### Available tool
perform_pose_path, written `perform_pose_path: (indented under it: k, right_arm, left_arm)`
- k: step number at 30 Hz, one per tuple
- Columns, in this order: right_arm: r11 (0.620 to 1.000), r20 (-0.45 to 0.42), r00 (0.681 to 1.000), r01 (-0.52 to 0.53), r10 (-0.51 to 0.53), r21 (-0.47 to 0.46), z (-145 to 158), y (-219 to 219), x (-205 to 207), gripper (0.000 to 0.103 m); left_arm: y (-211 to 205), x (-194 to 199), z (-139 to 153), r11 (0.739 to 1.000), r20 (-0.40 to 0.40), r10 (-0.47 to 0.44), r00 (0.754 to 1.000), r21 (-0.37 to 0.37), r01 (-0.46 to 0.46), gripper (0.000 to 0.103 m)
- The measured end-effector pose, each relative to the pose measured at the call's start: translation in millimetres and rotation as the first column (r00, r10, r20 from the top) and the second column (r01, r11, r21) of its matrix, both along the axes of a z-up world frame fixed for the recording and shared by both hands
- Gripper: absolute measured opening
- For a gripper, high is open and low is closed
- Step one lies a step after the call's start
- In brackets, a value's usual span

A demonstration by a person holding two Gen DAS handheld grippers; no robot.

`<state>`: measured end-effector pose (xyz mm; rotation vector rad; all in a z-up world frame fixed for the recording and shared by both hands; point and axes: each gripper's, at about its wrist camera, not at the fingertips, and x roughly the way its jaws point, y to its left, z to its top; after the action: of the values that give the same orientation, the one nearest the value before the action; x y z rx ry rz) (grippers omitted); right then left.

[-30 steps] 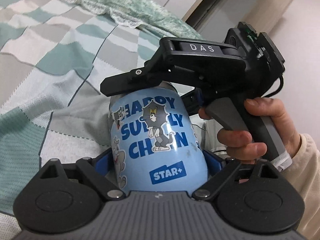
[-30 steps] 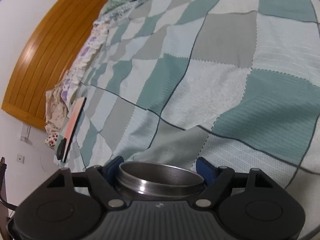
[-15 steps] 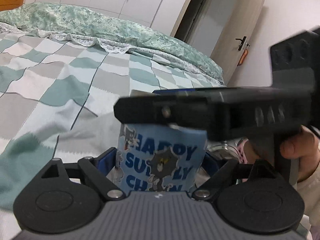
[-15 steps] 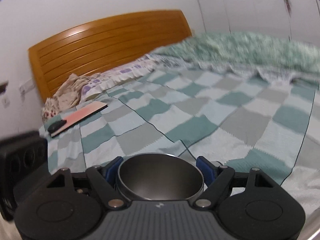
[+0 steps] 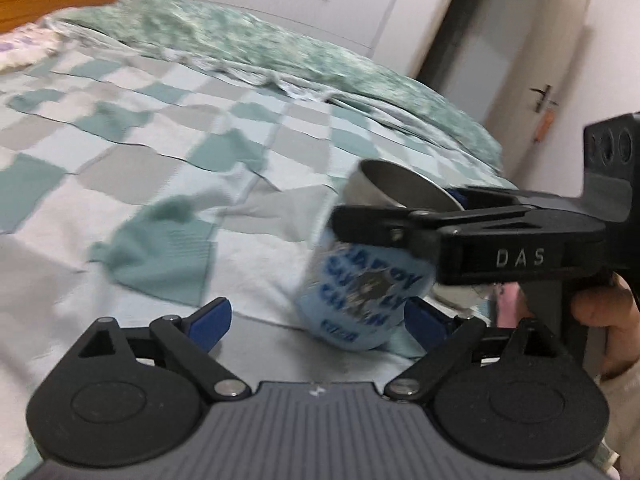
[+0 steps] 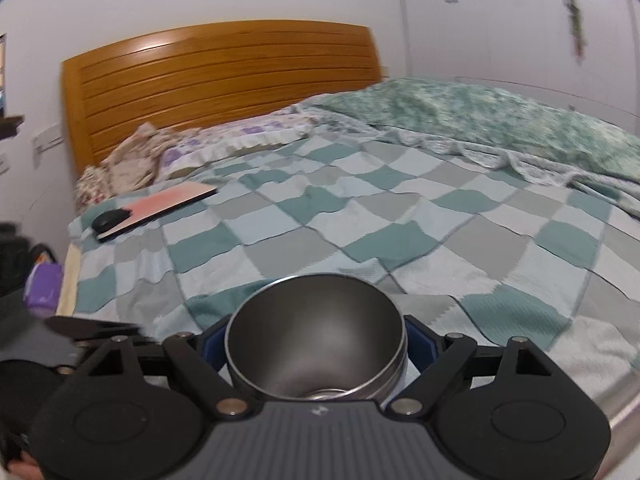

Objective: Flip cup upright

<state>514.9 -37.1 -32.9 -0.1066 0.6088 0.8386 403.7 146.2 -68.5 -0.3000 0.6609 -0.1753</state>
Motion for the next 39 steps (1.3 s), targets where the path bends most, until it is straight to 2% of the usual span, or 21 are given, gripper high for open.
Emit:
perform_pose_path:
  k: [6, 10, 14, 20, 24, 34, 37, 39]
  right_arm:
    - [0.993, 0.087, 0.989, 0.117, -0.116, 0.001, 25, -26, -37, 0.103]
    - [0.979, 0.138, 0.969, 0.202, -0.204, 0.03, 43, -59, -71, 0.103]
    - [0.957, 0.174, 0.941, 0.288, -0.292, 0.047, 58, -92, -104, 0.103]
    - [0.918, 0.172, 0.902, 0.393, -0.395, 0.046, 68, -134, -151, 0.103]
    - [0.908, 0.179, 0.89, 0.415, -0.419, 0.061, 72, -155, -189, 0.103]
    - [0.905, 0.191, 0.885, 0.41, -0.426, 0.118, 81, -185, -288, 0.103]
    - [0.902, 0.199, 0.881, 0.409, -0.43, 0.138, 81, -188, -318, 0.103]
    - [0.901, 0.206, 0.878, 0.41, -0.433, 0.145, 82, -189, -334, 0.103]
  left_arm:
    - [5, -44, 29, 0.991, 0.081, 0.102, 0.991, 0.083, -0.109, 0.103]
    - [-3, -73, 53, 0.972, 0.149, 0.153, 0.977, 0.157, -0.176, 0.103]
    - [-17, -101, 74, 0.957, 0.219, 0.161, 0.962, 0.205, -0.207, 0.103]
    - [-44, -145, 99, 0.953, 0.309, 0.131, 0.942, 0.224, -0.206, 0.103]
    - [-61, -176, 110, 0.949, 0.362, 0.115, 0.925, 0.236, -0.21, 0.103]
    - [-77, -265, 120, 0.954, 0.443, 0.131, 0.887, 0.186, -0.234, 0.103]
    - [-80, -291, 117, 0.946, 0.484, 0.101, 0.869, 0.223, -0.235, 0.103]
    - [-81, -307, 116, 0.942, 0.5, 0.116, 0.859, 0.22, -0.255, 0.103]
